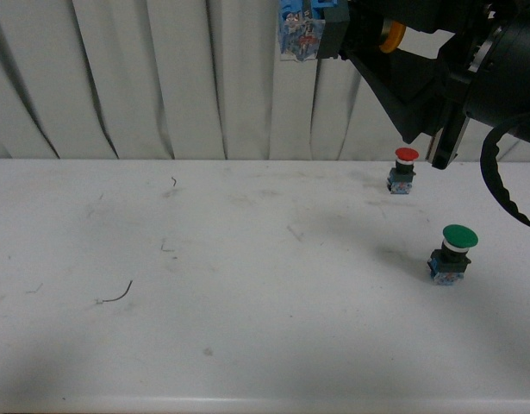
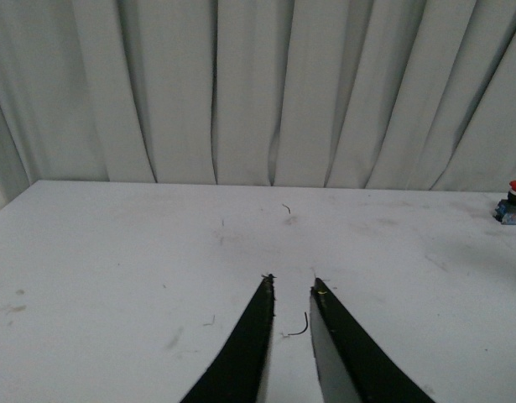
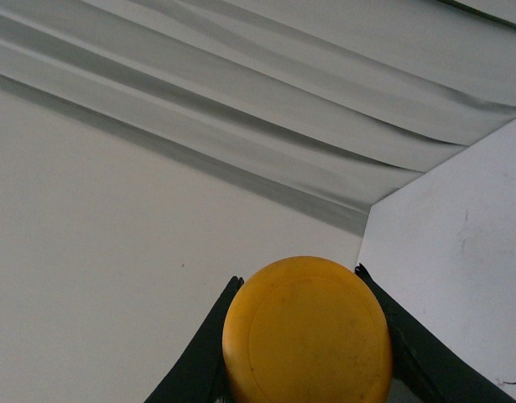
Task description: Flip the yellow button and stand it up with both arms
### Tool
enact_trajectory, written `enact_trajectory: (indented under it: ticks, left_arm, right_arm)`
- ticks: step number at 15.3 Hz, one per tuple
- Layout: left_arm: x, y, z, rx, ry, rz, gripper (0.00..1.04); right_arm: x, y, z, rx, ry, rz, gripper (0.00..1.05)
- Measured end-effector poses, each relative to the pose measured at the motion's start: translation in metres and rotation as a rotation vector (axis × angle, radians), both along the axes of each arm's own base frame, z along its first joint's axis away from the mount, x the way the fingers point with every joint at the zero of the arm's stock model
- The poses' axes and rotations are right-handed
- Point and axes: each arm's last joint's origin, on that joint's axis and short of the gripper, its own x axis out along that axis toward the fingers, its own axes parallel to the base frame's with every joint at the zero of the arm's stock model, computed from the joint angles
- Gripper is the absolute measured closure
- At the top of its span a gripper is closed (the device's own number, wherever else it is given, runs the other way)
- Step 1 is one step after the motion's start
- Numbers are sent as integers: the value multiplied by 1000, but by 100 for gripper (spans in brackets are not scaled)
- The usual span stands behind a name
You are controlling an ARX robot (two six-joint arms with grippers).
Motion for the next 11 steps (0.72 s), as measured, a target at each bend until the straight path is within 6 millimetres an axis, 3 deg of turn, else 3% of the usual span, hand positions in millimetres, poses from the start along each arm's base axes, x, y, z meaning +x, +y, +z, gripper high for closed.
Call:
enact_trajectory:
  ticks: [2,5,8,9,11]
  left_arm:
    - [0,0,0,0,-1,0,64]
    - [0,0,0,0,0,0,38]
    - [0,0,0,0,-1,0,13]
    - [0,0,0,0,0,0,6]
    - [0,0,0,1,0,0,8]
  right_arm:
    - [3,-9,3,-90,-105,-86,70]
    - [23,-33,22,-267,-244,-316,70]
    - [43,-61,20,-523,-211,-472,70]
    - [51,-71,16,-641,-182,-514,70]
    - [66,-91,9,-839,-127,-568,70]
